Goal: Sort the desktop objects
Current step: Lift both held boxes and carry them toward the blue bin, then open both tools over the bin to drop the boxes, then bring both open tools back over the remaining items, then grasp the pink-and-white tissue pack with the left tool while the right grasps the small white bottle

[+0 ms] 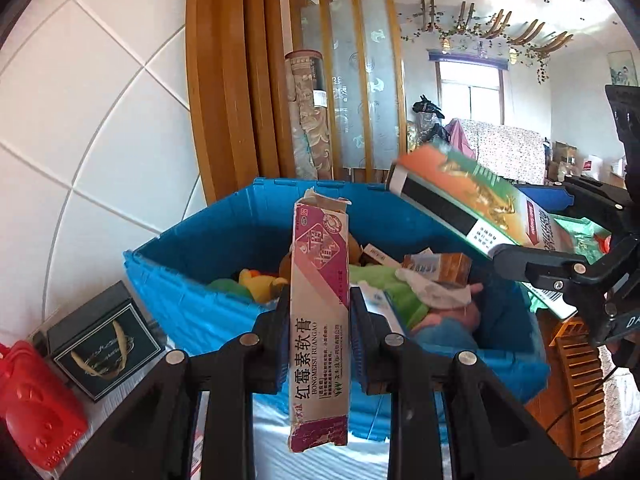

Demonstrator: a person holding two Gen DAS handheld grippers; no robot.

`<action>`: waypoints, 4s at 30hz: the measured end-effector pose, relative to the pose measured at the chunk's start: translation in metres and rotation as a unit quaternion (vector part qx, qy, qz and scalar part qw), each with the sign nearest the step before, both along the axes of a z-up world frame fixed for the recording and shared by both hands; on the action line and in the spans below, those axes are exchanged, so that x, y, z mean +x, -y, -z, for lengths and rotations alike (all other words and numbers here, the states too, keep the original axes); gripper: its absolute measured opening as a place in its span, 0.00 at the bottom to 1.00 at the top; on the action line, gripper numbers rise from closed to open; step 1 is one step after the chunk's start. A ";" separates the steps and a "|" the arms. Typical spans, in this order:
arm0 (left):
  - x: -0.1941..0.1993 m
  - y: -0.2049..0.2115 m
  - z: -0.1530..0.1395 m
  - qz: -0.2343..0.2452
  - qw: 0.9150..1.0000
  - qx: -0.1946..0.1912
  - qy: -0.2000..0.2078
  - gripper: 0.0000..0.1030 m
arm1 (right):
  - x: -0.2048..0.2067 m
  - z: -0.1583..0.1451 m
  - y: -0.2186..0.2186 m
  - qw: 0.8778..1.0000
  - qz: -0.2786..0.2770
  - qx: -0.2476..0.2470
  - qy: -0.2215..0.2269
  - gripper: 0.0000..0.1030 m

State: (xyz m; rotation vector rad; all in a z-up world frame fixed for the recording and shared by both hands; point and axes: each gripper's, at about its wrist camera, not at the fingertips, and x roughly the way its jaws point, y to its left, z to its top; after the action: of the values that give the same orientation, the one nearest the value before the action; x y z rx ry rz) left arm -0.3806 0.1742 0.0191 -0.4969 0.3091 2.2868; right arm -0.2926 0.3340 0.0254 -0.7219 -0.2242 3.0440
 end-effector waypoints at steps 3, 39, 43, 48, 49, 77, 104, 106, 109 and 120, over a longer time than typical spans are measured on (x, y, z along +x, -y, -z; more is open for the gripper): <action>-0.015 -0.049 -0.017 -0.021 0.999 -0.015 -0.023 0.31 | -0.020 -0.009 -0.046 0.999 0.032 -0.019 -0.012 0.87; 0.026 0.058 0.016 -0.309 0.949 0.025 -0.058 0.88 | -0.001 -0.015 -0.057 0.987 -0.081 -0.127 -0.063 1.00; 0.037 0.104 0.032 -0.339 0.940 0.020 -0.043 0.88 | 0.006 -0.015 -0.015 0.984 -0.120 -0.119 -0.063 1.00; 0.061 0.181 0.045 -0.369 0.929 0.004 -0.037 0.88 | 0.011 -0.001 0.046 0.982 -0.144 -0.118 -0.044 1.00; 0.066 0.197 0.048 -0.373 0.927 -0.006 -0.037 0.88 | 0.010 0.003 0.058 0.982 -0.142 -0.117 -0.035 1.00; 0.130 0.499 0.167 -0.347 0.920 -0.163 0.077 0.88 | 0.030 0.126 0.313 0.966 -0.203 -0.074 0.140 1.00; -0.019 0.597 0.297 0.081 0.942 -0.262 0.192 0.88 | 0.005 0.224 0.465 0.953 -0.044 -0.098 0.284 1.00; -0.026 0.597 0.304 0.089 0.942 -0.251 0.204 0.88 | -0.008 0.234 0.470 0.951 -0.059 -0.086 0.290 1.00; -0.033 0.597 0.310 0.087 0.944 -0.226 0.222 0.88 | -0.028 0.249 0.483 0.954 -0.113 -0.028 0.275 0.97; -0.030 0.599 0.311 0.037 0.955 -0.189 0.227 0.88 | -0.098 0.339 0.489 0.890 -0.236 0.125 0.368 0.48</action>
State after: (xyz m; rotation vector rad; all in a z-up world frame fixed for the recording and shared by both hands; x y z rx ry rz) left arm -0.4107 -0.4253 -0.2920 -1.1607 0.5236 1.9700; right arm -0.3903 -0.1550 -0.3140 -2.0112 -0.8877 2.8435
